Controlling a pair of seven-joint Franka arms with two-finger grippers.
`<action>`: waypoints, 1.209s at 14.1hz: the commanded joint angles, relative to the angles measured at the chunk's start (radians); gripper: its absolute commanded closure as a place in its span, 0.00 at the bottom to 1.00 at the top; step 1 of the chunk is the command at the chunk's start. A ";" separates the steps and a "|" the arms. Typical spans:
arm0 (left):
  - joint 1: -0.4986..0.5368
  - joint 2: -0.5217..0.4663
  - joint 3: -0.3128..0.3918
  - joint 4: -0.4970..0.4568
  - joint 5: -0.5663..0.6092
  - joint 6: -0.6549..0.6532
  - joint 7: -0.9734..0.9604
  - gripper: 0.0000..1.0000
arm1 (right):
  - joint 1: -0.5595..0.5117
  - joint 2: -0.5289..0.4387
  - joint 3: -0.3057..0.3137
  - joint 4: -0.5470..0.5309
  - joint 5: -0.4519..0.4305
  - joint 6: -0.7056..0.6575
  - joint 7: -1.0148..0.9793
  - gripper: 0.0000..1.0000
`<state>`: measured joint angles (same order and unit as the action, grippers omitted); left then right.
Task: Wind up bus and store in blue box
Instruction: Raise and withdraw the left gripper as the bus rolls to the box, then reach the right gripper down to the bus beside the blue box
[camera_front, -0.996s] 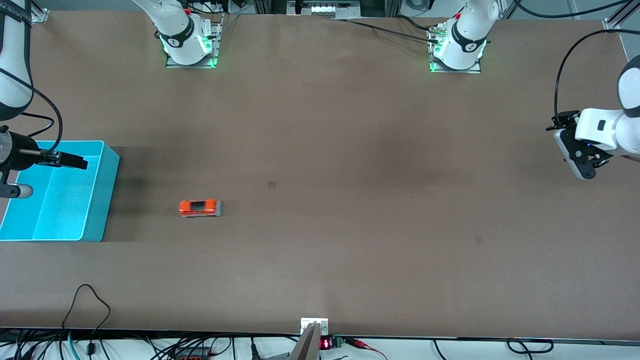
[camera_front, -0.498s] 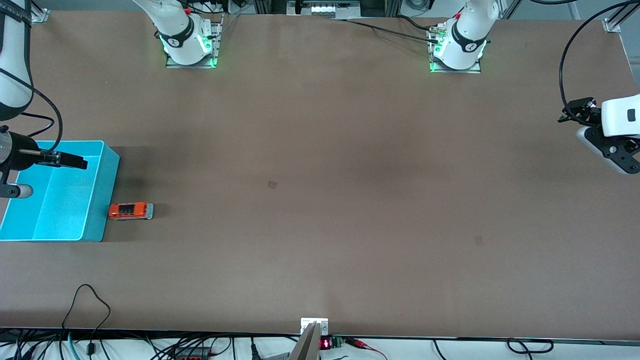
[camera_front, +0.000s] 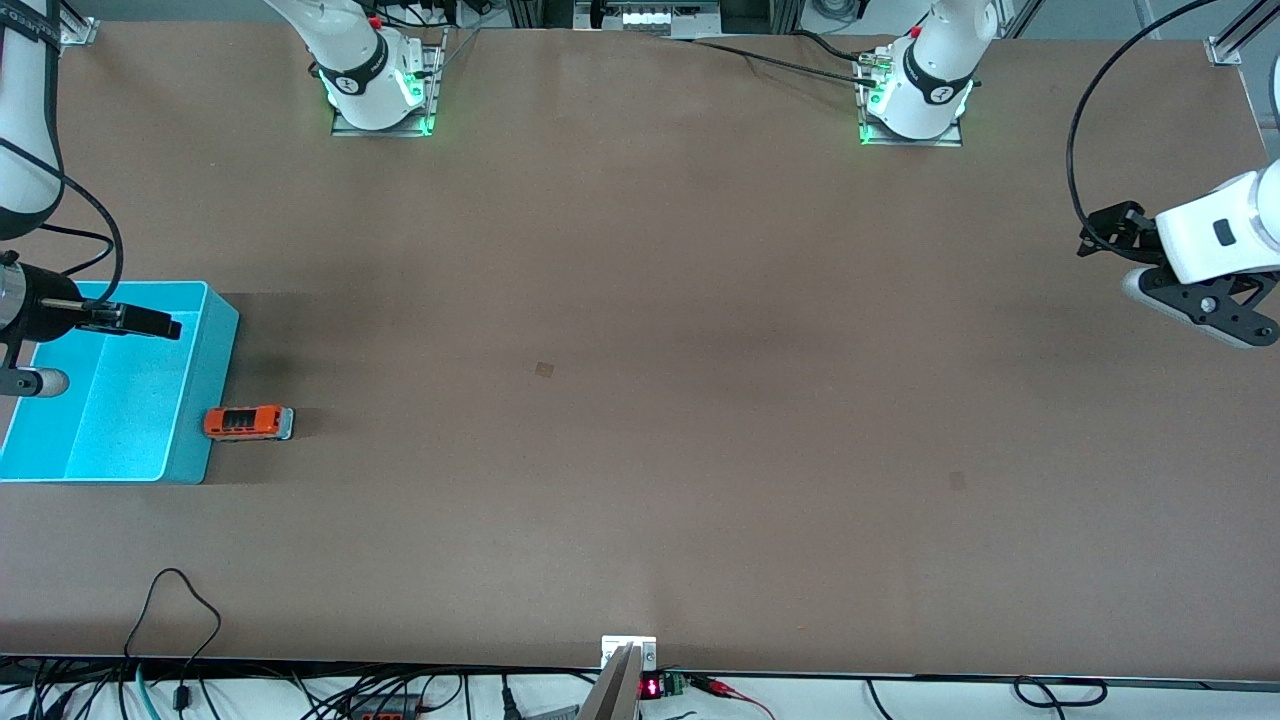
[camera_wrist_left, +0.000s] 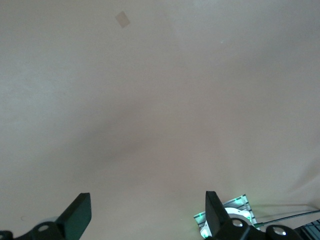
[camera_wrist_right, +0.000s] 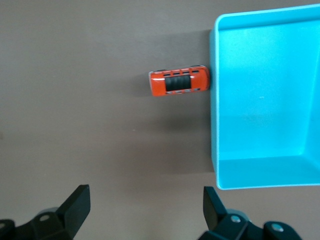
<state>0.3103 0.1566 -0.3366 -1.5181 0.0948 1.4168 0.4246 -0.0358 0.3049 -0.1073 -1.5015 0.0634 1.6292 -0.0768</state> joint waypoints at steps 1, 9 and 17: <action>0.004 0.012 -0.001 0.030 0.000 -0.022 -0.021 0.00 | 0.008 0.013 0.008 0.012 0.018 -0.003 -0.067 0.00; -0.341 -0.178 0.355 -0.191 -0.072 0.281 -0.391 0.00 | 0.011 0.147 0.008 -0.002 0.012 0.156 -0.677 0.00; -0.349 -0.175 0.353 -0.163 -0.107 0.214 -0.374 0.00 | -0.051 0.252 0.070 -0.064 -0.049 0.395 -1.233 0.00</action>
<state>-0.0254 -0.0055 0.0062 -1.6781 0.0052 1.6534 0.0484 -0.0378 0.5501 -0.0877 -1.5245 0.0477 1.9580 -1.1896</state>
